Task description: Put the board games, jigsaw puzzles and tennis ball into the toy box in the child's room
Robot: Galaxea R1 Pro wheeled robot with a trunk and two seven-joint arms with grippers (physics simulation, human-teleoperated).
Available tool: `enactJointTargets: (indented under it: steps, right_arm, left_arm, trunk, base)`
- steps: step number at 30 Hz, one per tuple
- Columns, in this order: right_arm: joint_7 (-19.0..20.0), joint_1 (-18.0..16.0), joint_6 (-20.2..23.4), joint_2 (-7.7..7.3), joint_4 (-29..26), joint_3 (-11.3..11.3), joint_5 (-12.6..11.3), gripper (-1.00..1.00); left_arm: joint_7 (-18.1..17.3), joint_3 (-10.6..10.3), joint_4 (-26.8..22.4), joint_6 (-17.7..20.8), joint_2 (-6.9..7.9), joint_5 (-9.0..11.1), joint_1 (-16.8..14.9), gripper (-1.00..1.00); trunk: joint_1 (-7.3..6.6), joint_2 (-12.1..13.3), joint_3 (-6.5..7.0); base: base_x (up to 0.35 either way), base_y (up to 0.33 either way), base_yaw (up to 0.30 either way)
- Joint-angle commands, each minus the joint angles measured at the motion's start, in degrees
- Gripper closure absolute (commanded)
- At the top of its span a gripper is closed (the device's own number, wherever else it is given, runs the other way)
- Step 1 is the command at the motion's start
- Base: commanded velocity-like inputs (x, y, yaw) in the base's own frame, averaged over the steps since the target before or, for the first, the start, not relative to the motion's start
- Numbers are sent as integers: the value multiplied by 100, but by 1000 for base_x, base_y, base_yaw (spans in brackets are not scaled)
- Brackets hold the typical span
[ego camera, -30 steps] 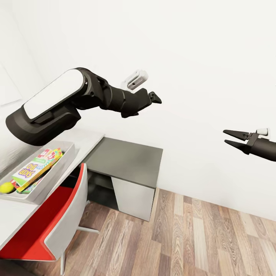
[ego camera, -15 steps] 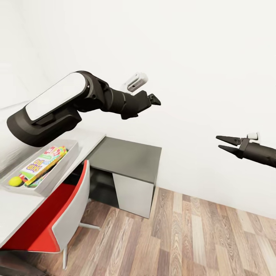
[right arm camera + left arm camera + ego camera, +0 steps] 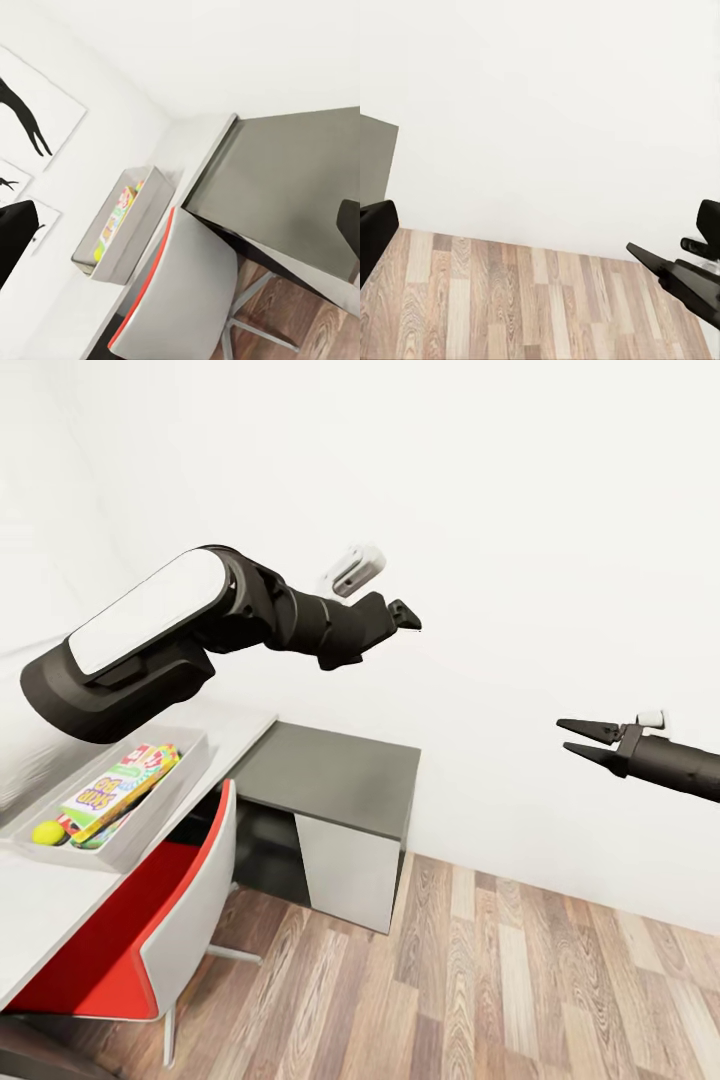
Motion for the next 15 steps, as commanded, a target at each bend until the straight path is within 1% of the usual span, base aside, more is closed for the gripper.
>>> enactJointTargets:
  steps: [1, 2, 3, 4, 7, 9, 15]
  right_arm:
    - [54, -6, 20, -1, 2, -1, 55, -100]
    - [54, -6, 20, -1, 2, 1, 55, -100]
    - [53, -7, 20, -1, 2, 4, 54, -100]
    - [53, -7, 20, -1, 2, 4, 54, -100]
    - [54, -7, 20, -1, 2, 7, 55, -100]
    - [54, -8, 20, -1, 2, 8, 57, -100]
    - [52, -6, 20, -2, 1, 9, 56, -100]
  left_arm:
    - [15, -6, -1, -93, -1, 11, -10, -100]
    - [14, -9, 2, -222, -6, 11, -10, -100]
    - [11, -12, 14, -483, -33, 11, -10, -100]
    - [11, -12, 14, -483, -33, 11, -10, -100]
    - [9, -16, 46, -740, -101, 11, -10, -100]
    - [9, -14, 78, -833, -158, 11, -10, -100]
    - [14, -17, 110, -924, -227, 11, -10, -100]
  trunk:
    - [4, -12, -3]
    - [4, -12, 7]
    - [4, -12, 16]
    - [4, -12, 25]
    - [4, -12, 53]
    - [4, -12, 71]
    - [4, -12, 127]
  base:
    - [-10, 0, 0]
    - [-8, 0, 0]
    - [-5, 0, 0]
    - [-5, 0, 0]
    - [-3, 0, 0]
    - [-2, 0, 0]
    - [-1, 0, 0]
